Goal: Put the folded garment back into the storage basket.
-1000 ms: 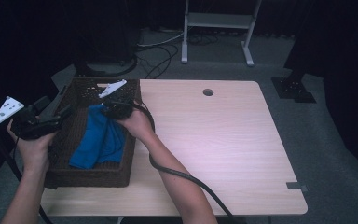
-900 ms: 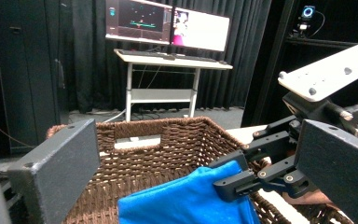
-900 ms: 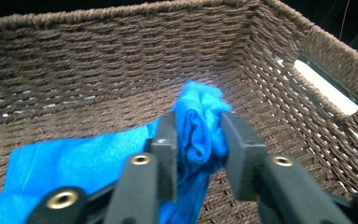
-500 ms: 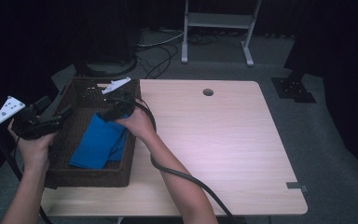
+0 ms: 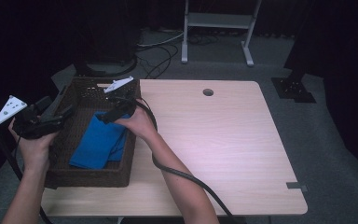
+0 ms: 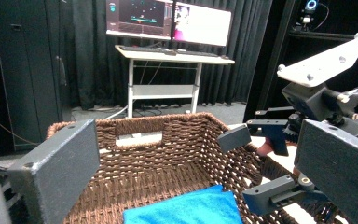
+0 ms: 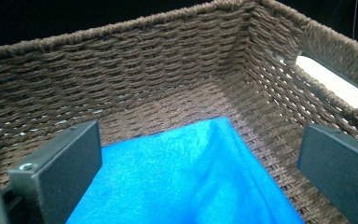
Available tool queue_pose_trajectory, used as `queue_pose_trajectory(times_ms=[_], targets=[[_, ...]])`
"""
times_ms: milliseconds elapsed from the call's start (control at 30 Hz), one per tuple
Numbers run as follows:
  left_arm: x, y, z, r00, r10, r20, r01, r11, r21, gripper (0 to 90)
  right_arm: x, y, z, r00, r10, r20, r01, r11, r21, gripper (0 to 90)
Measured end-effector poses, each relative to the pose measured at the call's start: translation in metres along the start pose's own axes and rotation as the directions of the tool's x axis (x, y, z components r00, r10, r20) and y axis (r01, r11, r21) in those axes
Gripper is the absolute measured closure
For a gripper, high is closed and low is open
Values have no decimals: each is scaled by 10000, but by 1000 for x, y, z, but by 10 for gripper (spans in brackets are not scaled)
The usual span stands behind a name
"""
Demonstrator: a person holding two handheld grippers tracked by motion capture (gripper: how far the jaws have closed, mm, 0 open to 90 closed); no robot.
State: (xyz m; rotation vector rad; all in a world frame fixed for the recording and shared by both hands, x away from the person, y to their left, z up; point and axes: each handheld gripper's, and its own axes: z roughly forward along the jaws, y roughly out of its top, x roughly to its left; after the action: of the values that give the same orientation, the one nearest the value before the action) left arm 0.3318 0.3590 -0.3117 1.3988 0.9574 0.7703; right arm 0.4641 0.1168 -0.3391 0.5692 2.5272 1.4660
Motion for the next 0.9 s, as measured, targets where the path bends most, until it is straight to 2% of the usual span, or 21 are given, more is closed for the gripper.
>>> queue_pose_trajectory(times_ms=[233,367,500,667,800,900], targets=[[1,0,0,9999,57,-140,-56,10000,31,0,1,0,-12,9999,-19,-134,17,9998,-205,0],[2,1,-1,9996,-41,-261,41,10000,-20,0,-1,0,-23,9998,-41,-178,35,9994,-342,0],[2,1,-2,9990,31,-442,-34,10000,-61,0,-3,-2,-35,9997,-73,-219,62,9986,-516,0],[1,1,-4,9974,125,-712,-134,9998,-129,0,-8,-7,-55,9992,-237,-330,219,9982,-555,0],[0,1,-5,9968,181,-775,-201,9995,-242,0,-12,-11,-70,9988,-352,-353,329,9975,-632,0],[-2,1,-4,9966,284,-780,-295,9995,-137,0,-16,-16,-84,9988,-357,-335,330,9966,-759,0]])
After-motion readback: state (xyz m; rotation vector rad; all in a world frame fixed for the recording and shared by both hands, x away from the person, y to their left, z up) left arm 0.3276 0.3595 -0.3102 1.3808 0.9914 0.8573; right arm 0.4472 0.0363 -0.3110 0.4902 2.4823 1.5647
